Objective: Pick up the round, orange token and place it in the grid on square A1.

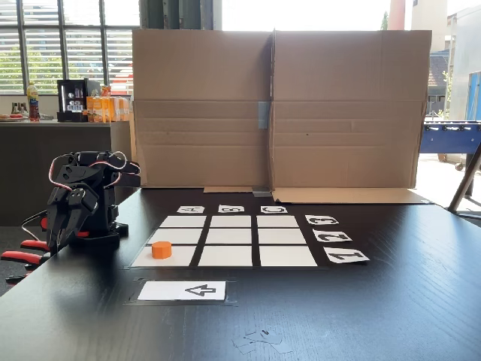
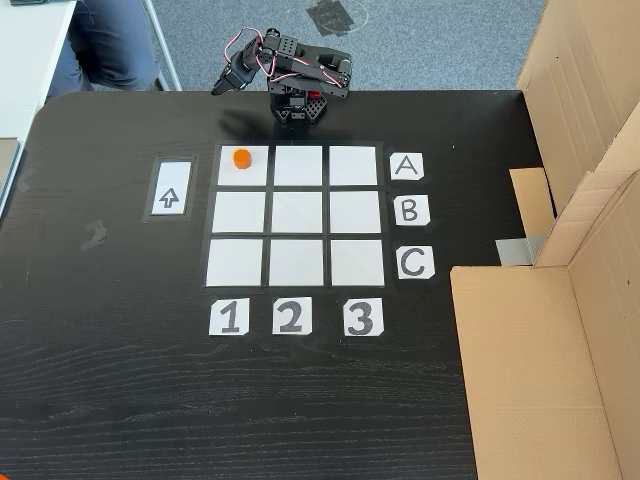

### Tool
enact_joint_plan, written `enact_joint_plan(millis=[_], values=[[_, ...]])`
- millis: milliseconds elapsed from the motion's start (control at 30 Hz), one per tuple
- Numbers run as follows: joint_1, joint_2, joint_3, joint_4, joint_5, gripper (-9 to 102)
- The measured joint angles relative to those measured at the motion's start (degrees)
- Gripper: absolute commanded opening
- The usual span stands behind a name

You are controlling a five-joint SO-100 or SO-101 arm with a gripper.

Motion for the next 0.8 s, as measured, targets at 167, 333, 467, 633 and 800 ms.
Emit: enact_joint_plan(millis=[167,333,467,633,800], values=[[0.0,0.0,0.0,0.0,0.0,6],[0.0,0.0,0.0,0.0,0.0,5],[0.0,0.0,0.0,0.0,0.0,5],[0.0,0.0,0.0,0.0,0.0,5],[0.0,0.0,0.0,0.0,0.0,5]])
